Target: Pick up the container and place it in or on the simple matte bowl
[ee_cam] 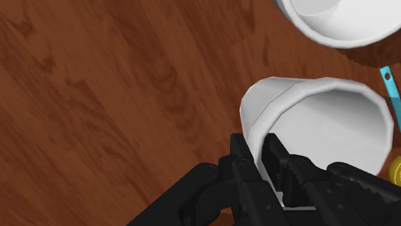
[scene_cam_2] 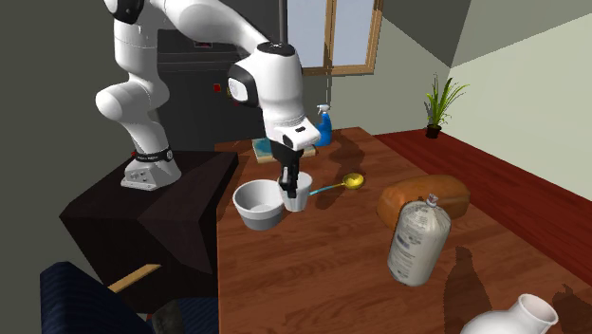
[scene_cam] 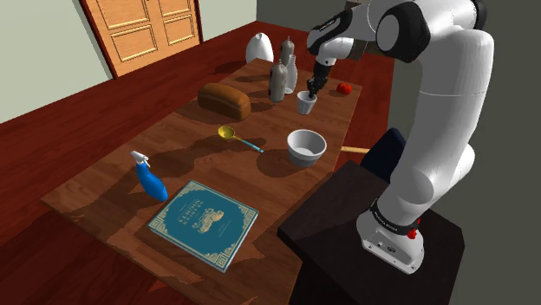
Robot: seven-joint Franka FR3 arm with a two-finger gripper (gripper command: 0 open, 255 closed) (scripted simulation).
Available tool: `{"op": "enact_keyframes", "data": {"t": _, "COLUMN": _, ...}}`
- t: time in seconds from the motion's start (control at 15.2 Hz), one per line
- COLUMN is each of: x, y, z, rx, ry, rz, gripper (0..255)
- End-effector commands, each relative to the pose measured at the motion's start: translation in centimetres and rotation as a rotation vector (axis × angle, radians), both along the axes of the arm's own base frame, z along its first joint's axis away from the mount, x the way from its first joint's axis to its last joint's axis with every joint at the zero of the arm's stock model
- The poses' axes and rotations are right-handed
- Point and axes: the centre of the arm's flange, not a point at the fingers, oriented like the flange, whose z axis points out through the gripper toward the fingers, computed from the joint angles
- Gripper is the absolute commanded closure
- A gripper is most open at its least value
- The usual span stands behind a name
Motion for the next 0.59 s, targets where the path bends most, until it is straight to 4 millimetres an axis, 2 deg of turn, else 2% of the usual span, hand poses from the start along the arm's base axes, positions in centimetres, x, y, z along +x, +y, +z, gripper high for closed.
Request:
{"op": "enact_keyframes", "data": {"t": 0.0, "x": 0.0, "y": 0.1, "z": 1.0, "rx": 0.000, "ry": 0.000, "rz": 0.000, "gripper": 255}}
{"op": "enact_keyframes", "data": {"t": 0.13, "x": 0.0, "y": 0.1, "z": 2.0, "rx": 0.000, "ry": 0.000, "rz": 0.000, "gripper": 255}}
{"op": "enact_keyframes", "data": {"t": 0.53, "x": -5.7, "y": 5.3, "z": 4.0, "rx": 0.000, "ry": 0.000, "rz": 0.000, "gripper": 255}}
